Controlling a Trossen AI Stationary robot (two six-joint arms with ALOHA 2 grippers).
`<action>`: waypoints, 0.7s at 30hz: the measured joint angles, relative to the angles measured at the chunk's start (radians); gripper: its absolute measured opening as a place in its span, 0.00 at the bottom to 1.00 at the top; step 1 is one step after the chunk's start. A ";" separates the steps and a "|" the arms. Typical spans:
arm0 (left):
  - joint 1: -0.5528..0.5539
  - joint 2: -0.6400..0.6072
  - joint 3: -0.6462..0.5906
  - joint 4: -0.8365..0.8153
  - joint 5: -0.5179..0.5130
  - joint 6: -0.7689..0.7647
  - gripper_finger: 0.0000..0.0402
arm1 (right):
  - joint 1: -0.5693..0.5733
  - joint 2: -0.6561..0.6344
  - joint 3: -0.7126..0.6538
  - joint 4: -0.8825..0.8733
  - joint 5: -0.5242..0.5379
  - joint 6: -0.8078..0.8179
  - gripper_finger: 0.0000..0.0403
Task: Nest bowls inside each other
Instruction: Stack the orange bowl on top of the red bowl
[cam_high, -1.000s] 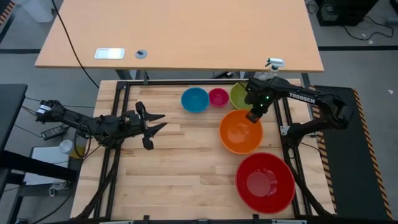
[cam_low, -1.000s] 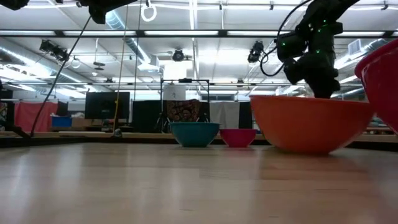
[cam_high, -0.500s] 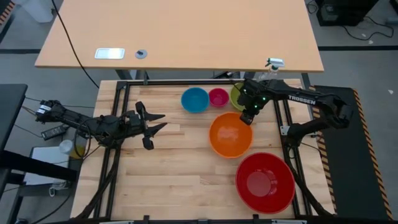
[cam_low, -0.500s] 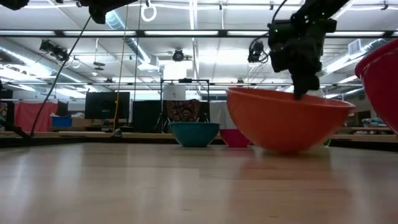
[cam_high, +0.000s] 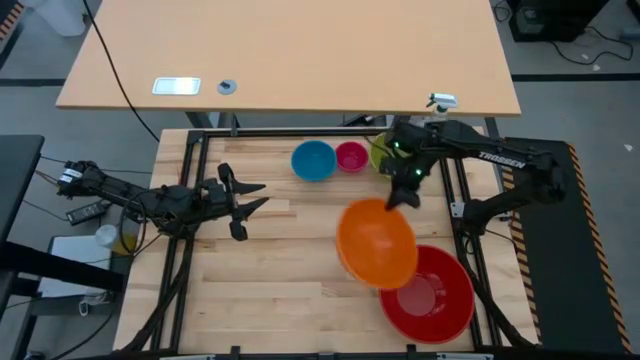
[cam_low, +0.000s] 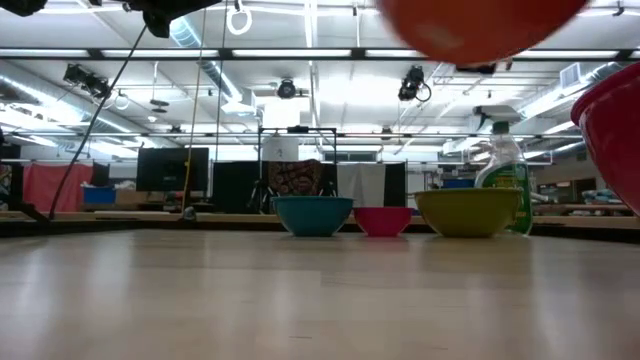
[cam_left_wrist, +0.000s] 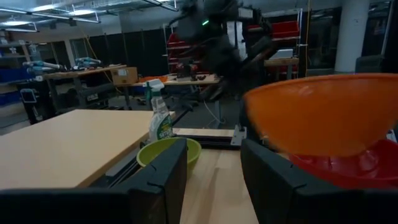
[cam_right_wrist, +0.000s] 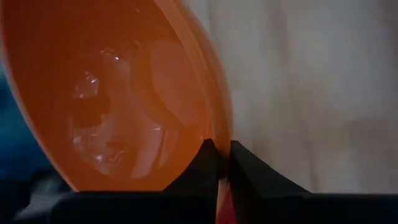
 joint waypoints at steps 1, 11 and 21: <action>0.000 0.000 0.000 -0.003 0.000 0.000 0.38 | 0.026 0.000 0.017 -0.050 0.008 0.009 0.07; 0.000 0.000 0.000 -0.009 0.000 -0.002 0.38 | 0.309 -0.040 0.046 -0.355 0.162 0.232 0.07; 0.000 0.000 0.000 -0.009 0.000 -0.037 0.38 | 0.507 -0.078 -0.118 -0.357 0.311 0.334 0.07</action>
